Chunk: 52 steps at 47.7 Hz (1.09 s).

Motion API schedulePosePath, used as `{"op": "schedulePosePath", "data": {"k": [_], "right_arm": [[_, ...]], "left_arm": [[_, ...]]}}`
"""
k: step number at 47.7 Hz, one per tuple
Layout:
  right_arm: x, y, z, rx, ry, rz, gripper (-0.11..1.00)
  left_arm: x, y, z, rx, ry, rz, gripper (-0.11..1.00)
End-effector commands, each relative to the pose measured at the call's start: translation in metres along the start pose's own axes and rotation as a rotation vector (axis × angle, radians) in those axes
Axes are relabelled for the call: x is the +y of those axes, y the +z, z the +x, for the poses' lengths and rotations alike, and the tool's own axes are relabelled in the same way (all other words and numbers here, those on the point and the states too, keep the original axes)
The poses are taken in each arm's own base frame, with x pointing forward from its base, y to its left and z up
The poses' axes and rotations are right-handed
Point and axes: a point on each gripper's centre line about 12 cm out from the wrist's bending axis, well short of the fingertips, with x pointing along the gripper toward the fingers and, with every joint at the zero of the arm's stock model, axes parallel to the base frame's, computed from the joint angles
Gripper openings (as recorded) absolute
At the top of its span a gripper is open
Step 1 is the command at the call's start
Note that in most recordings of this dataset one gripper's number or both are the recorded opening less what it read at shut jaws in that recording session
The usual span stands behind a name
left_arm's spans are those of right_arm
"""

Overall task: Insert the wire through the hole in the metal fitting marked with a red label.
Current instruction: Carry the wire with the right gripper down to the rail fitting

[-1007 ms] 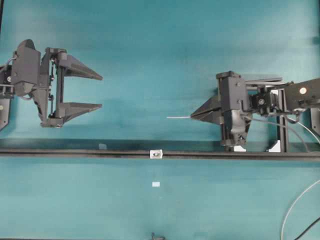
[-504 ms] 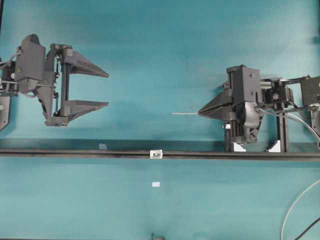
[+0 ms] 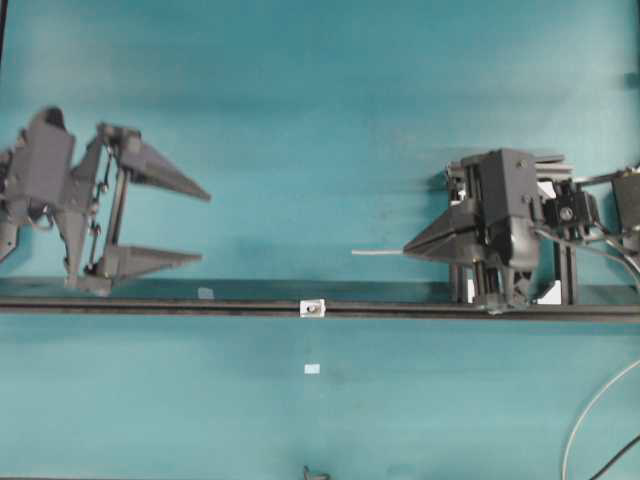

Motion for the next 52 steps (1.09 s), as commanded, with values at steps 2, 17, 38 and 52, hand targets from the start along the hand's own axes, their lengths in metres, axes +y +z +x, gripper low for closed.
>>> {"op": "schedulePosePath", "data": {"k": [2, 17, 38, 52], "right_arm": [[0.005, 0.006, -0.002, -0.055, 0.029, 0.0, -0.01], [0.011, -0.008, 0.007, -0.074, 0.057, 0.035, -0.01], [0.024, -0.037, 0.03, -0.073, 0.065, 0.078, -0.01], [0.03, -0.051, 0.032, -0.13, 0.038, 0.061, -0.01]], "left_arm": [[-0.008, 0.001, 0.006, -0.005, -0.025, 0.002, 0.54], [-0.022, -0.018, 0.021, -0.022, -0.074, 0.002, 0.54], [-0.025, -0.048, 0.033, -0.014, -0.08, -0.044, 0.54], [-0.027, -0.063, 0.027, -0.002, -0.09, -0.048, 0.54]]}}
